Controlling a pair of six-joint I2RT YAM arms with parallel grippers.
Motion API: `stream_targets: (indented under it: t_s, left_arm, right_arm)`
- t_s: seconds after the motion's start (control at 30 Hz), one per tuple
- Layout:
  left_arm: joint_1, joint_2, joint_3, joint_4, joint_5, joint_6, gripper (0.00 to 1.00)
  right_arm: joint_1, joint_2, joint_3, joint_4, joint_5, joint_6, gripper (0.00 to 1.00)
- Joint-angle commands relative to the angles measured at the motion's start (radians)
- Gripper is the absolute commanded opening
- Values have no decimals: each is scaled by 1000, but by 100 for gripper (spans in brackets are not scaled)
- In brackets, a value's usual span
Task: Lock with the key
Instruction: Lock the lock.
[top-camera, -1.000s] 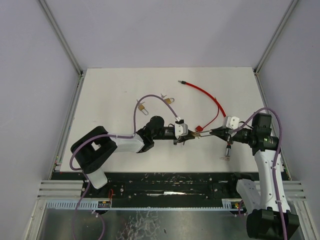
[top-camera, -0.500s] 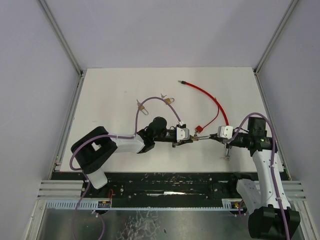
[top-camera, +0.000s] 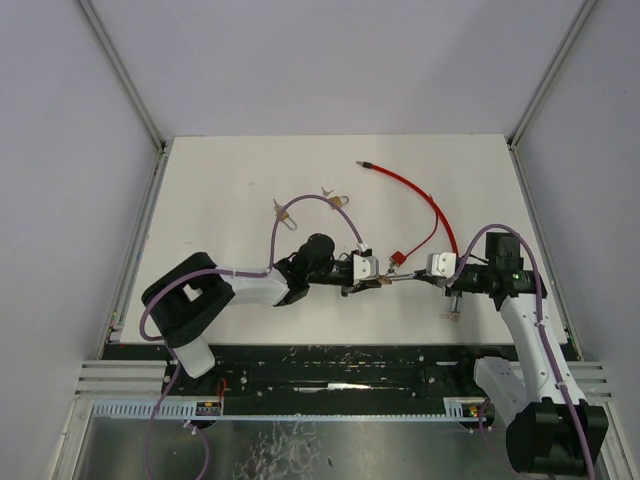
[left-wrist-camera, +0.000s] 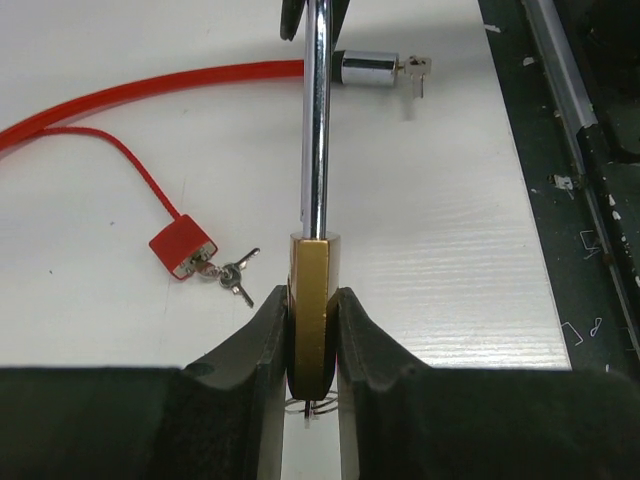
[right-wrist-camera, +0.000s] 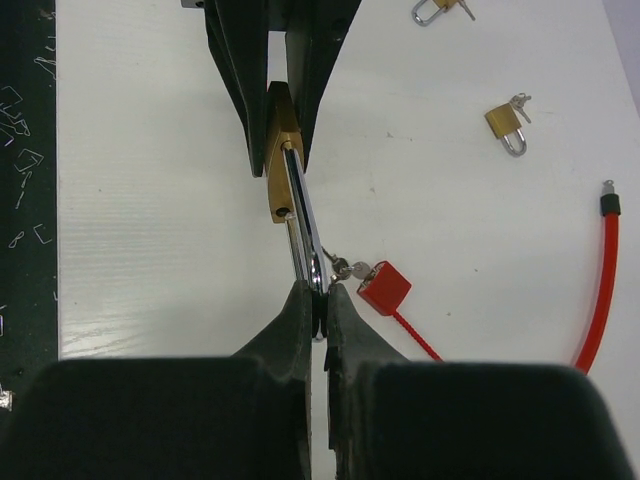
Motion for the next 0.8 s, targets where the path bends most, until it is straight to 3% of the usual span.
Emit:
stream_targets:
  t_s: [0.0,0.47,0.6,0.77]
  left_arm:
    - [-19,-28,24,128,13,16,1]
    - [-19,-34,-2,184,-1,1,0]
    - [-18,-43,-19,212,34,-12,0]
    - [-15,-46,-18,217,48,-33,0]
  right_arm:
    - [44,45,3,54,25,54,0]
    - [63,74,7,71,23,129,0]
    - [62,46,7,97,41,174,12]
    - [38,-10,22,117,26,242,17]
